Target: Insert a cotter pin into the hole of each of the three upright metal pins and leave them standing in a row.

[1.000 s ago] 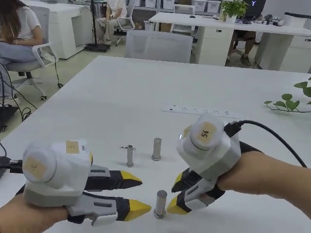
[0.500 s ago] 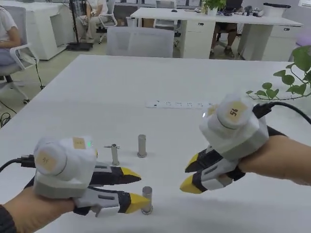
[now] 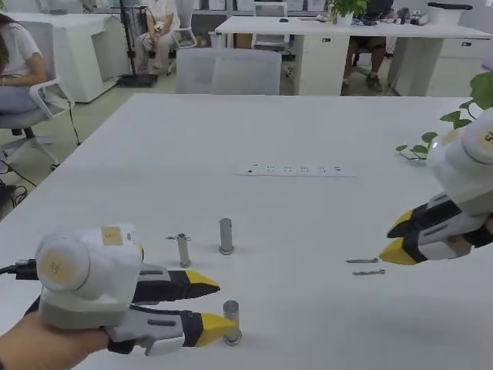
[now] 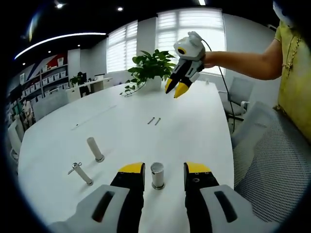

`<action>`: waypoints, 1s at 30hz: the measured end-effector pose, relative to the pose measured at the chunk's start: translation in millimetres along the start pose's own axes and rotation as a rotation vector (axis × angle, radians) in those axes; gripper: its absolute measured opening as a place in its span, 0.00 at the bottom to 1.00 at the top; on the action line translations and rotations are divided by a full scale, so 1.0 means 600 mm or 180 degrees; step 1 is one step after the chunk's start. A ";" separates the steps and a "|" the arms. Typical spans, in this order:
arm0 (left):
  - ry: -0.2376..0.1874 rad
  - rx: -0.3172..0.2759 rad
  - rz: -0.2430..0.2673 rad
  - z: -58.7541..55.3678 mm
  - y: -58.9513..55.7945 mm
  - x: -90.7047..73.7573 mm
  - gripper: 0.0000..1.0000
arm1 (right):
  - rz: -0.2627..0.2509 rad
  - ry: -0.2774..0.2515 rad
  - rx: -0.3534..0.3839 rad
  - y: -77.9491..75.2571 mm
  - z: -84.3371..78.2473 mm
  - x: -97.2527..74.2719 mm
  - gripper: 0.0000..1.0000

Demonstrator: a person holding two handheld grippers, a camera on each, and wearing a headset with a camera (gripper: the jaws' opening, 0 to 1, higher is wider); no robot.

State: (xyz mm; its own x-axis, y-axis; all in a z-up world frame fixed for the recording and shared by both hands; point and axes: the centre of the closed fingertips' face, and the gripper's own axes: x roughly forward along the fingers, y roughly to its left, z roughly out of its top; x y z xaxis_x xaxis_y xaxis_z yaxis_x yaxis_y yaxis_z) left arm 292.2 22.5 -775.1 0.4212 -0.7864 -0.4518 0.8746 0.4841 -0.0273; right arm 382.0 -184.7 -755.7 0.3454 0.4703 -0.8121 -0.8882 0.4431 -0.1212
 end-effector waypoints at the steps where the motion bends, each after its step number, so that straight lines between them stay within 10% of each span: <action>1: -0.0003 -0.0007 0.0018 0.002 0.000 -0.002 0.31 | -0.0020 0.0039 -0.0019 -0.008 -0.007 0.000 0.25; 10: -0.0014 -0.0052 0.0186 0.015 -0.011 -0.020 0.30 | 0.0047 0.0304 -0.0104 -0.067 -0.050 0.045 0.22; 30: -0.0075 -0.0164 0.0407 0.021 -0.011 -0.025 0.30 | 0.0459 0.0817 -0.1066 -0.081 -0.056 0.159 0.10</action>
State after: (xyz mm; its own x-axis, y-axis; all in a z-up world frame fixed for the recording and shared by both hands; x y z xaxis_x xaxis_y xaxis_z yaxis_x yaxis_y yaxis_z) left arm 283.2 25.9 -756.8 0.5344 -0.7256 -0.4335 0.8002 0.5995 -0.0170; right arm 447.8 -187.3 -846.4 0.1621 0.2859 -0.9445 -0.9855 0.0954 -0.1402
